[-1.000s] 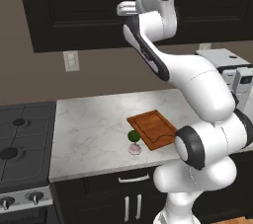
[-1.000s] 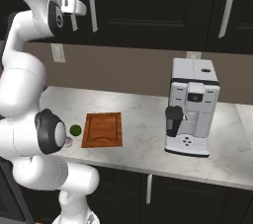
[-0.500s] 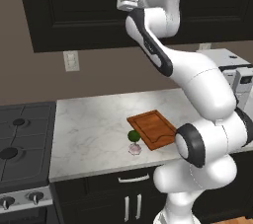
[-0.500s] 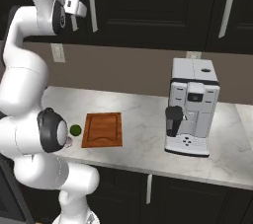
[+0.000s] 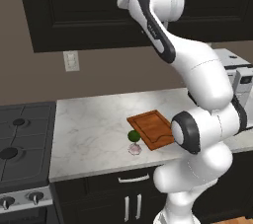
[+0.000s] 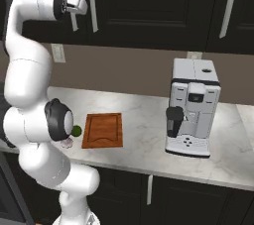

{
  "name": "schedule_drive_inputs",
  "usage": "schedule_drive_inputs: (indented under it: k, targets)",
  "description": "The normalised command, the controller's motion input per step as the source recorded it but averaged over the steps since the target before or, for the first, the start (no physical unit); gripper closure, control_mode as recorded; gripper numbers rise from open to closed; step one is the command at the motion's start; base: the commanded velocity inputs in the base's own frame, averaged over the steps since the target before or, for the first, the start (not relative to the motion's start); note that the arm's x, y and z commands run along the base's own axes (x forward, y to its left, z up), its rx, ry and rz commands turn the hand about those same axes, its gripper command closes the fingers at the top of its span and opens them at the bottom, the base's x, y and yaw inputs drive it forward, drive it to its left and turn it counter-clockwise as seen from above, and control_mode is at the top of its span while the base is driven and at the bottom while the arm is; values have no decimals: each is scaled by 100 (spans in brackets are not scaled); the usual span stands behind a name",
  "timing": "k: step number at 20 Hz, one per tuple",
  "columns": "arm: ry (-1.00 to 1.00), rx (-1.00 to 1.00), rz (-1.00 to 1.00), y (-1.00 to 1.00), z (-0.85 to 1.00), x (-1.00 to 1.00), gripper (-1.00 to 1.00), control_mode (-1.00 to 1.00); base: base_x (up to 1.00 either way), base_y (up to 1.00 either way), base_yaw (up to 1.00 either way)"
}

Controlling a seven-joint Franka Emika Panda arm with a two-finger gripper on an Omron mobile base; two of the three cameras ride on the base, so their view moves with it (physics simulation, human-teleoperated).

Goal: Open the cabinet. Place the bowl and condiment on the counter. Then place the lime and garlic on the cutting board.

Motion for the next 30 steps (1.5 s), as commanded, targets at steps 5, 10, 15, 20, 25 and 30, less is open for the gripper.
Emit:
schedule_drive_inputs:
  k: [5, 10, 15, 20, 25, 30]
  targets:
    - [-1, 0, 10, 100, -51, -48, 100, -100, 0, 0, 0]
    - [-14, -1, 11, 100, -69, -81, 100, -100, 0, 0, 0]
    - [-21, -2, 10, 100, -74, -80, 100, -100, 0, 0, 0]
    - [-16, 0, 6, 100, -56, -60, 100, -100, 0, 0, 0]
    - [-15, 0, 2, 100, -45, -43, 100, -100, 0, 0, 0]
    - [-12, 0, 0, 100, -26, -43, 100, -100, 0, 0, 0]
